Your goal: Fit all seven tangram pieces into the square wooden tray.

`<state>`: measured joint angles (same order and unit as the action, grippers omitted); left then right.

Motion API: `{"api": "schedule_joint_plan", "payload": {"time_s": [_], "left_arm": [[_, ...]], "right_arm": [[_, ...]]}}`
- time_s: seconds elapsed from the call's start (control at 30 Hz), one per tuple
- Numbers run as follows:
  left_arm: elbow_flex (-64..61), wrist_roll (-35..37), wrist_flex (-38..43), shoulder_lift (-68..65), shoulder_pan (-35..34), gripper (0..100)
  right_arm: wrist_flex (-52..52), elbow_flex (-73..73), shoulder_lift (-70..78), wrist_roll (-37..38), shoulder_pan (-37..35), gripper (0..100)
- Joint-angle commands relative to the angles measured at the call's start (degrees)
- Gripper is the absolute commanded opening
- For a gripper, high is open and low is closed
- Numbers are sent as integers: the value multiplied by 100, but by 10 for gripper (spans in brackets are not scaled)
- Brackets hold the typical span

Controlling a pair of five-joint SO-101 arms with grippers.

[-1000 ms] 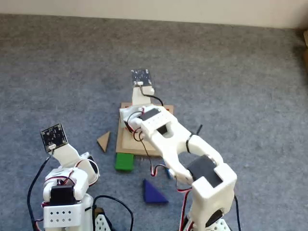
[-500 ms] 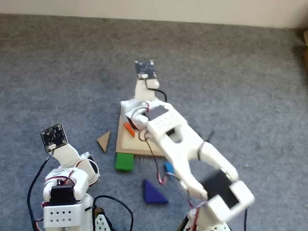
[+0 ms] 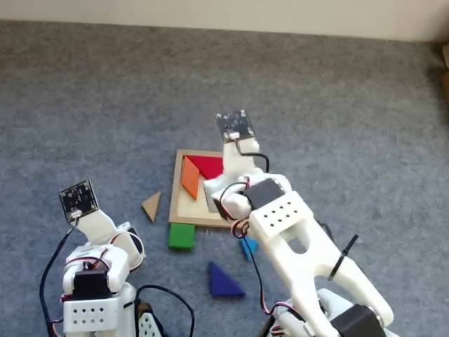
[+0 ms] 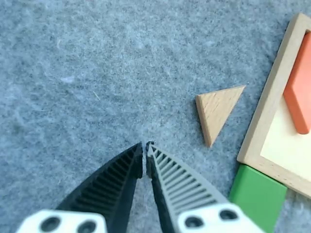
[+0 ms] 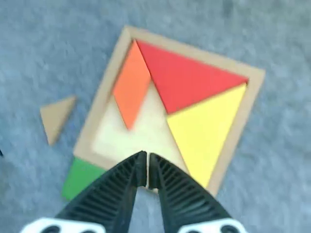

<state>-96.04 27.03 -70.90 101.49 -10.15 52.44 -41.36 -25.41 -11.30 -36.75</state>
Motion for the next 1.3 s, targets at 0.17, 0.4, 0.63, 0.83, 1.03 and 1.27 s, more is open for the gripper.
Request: {"api": "schedule_joint_plan", "payload": {"time_s": [0.17, 0.4, 0.63, 0.83, 1.03, 1.27], "left_arm": [[-127, -35, -26, -40, 119, 43], [-127, -35, -26, -40, 119, 43], [-127, -35, -26, -40, 119, 43], [-127, -35, -26, -40, 119, 43], [-127, -35, -26, -40, 119, 43], [-127, -35, -26, -40, 119, 43]], "right_arm": [[664, -31, -268, -554, 75, 250], [611, 22, 840, -615, 40, 250], [673, 743, 2018, -615, 75, 250], [1613, 787, 1578, -615, 66, 250], [1631, 453, 1429, -615, 66, 250], [910, 13, 1464, -993, 75, 250]]}}
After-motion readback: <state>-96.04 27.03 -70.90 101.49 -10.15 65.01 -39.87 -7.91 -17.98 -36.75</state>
